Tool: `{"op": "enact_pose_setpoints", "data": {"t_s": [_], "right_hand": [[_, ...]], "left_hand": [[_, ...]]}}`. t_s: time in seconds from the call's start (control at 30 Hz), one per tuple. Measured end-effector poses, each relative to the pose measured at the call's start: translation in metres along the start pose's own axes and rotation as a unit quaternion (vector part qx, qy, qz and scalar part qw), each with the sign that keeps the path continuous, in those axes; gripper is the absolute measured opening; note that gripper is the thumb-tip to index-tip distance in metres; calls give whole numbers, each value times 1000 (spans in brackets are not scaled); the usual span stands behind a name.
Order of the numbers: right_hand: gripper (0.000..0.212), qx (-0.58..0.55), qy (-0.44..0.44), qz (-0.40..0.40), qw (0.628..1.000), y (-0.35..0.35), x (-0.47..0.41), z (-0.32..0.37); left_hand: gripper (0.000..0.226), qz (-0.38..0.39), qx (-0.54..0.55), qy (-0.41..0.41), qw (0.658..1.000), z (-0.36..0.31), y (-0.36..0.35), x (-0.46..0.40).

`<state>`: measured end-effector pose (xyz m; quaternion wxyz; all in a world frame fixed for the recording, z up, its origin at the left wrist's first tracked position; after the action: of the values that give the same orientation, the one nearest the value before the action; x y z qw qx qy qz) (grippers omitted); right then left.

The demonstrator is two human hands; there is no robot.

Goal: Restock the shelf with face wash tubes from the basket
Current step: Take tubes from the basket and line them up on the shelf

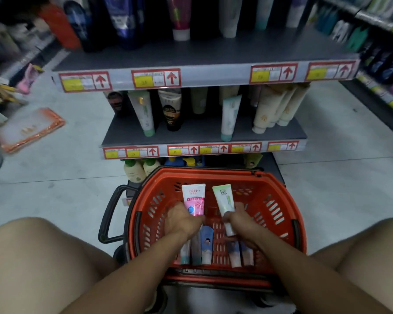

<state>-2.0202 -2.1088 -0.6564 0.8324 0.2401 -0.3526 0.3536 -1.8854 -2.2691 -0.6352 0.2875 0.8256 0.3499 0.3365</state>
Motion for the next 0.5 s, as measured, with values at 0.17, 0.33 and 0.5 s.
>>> {"op": "enact_pose_setpoints", "data": {"t_s": [0.17,0.33,0.5], "right_hand": [[59,14,102,-32,994,4,27,36],[62,35,197,-81,976,18,54,71],[61,12,253,-135,958,38,88,101]], "left_hand": [[58,-45,7,-40,998,-24,31,17],[51,-97,28,-93,991,-53,69,30],[46,-146,55,-155,975,-88,110,45]]}}
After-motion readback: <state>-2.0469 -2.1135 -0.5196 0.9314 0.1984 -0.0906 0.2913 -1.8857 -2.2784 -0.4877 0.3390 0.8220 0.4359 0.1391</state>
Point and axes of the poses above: each hand's wrist, its own x-axis away from the middle knuckle, its own y-axis out of the back of the hand, z = x × y, the point moved 9 cm from there along -x, towards the middle knuckle, and after that the axes turned 8 degrees about -y, right-handed, at the moved point
